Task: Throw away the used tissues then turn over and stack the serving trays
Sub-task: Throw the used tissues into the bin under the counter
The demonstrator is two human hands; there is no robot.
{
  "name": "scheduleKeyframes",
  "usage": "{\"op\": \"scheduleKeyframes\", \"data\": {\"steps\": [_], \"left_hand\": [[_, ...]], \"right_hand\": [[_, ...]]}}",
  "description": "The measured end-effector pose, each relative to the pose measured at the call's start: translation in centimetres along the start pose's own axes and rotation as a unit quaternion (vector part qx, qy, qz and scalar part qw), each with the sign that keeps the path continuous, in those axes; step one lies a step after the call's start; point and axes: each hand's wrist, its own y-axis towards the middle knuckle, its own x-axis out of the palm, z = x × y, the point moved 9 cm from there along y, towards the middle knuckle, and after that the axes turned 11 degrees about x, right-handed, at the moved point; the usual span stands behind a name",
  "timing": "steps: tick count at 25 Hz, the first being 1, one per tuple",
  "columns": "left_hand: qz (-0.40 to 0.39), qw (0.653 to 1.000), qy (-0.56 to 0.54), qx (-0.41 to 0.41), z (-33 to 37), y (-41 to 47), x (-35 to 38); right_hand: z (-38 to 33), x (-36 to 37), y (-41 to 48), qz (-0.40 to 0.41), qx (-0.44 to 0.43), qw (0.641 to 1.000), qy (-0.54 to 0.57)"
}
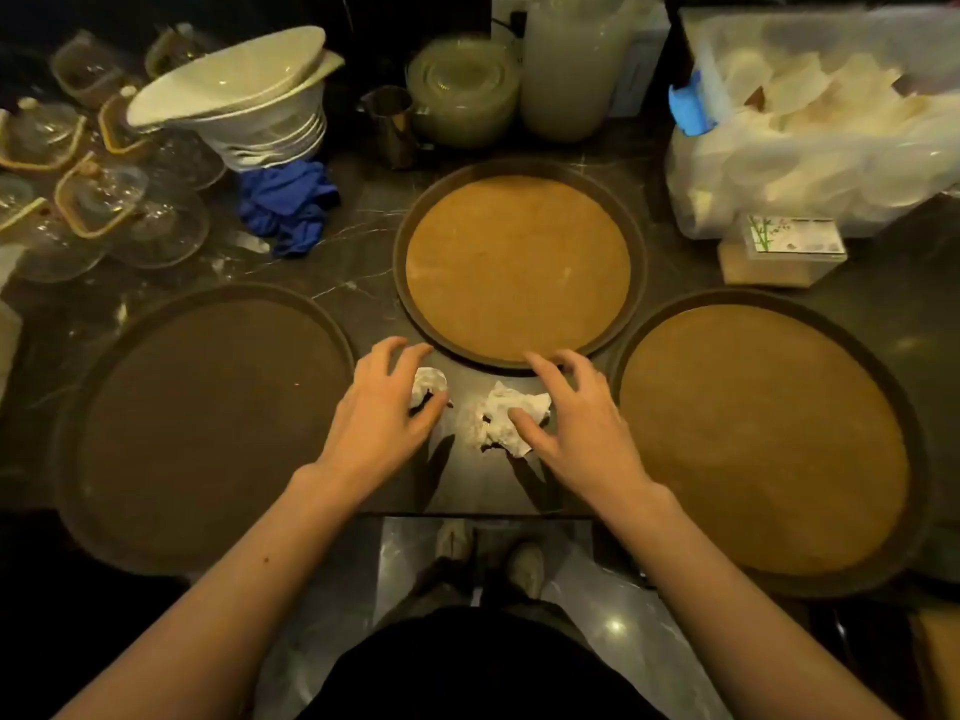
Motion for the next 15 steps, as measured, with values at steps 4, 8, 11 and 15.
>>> {"op": "scheduleKeyframes", "data": {"steps": [4, 8, 11, 15], "left_hand": [[-0.05, 0.998, -0.03, -0.035, -2.7, 1.4, 2.5], [-0.066, 0.995, -0.073, -0.031, -4.2, 2.3, 4.3], [-0.084, 0.994, -0.074, -0.005, -4.6, 2.7, 5.6], [-0.099, 0.991, -0.083, 0.043, -4.6, 3.0, 6.4]], "right_hand": [[0.4, 3.3, 1.0, -0.044, 0.054, 0.997, -0.019], [0.7, 5.5, 1.3, -0.073, 0.091, 0.992, -0.045], [0.8, 6.2, 1.1, -0.075, 0.119, 0.989, -0.049], [0.5, 6.7, 0.3, -0.061, 0.129, 0.989, -0.03]]}}
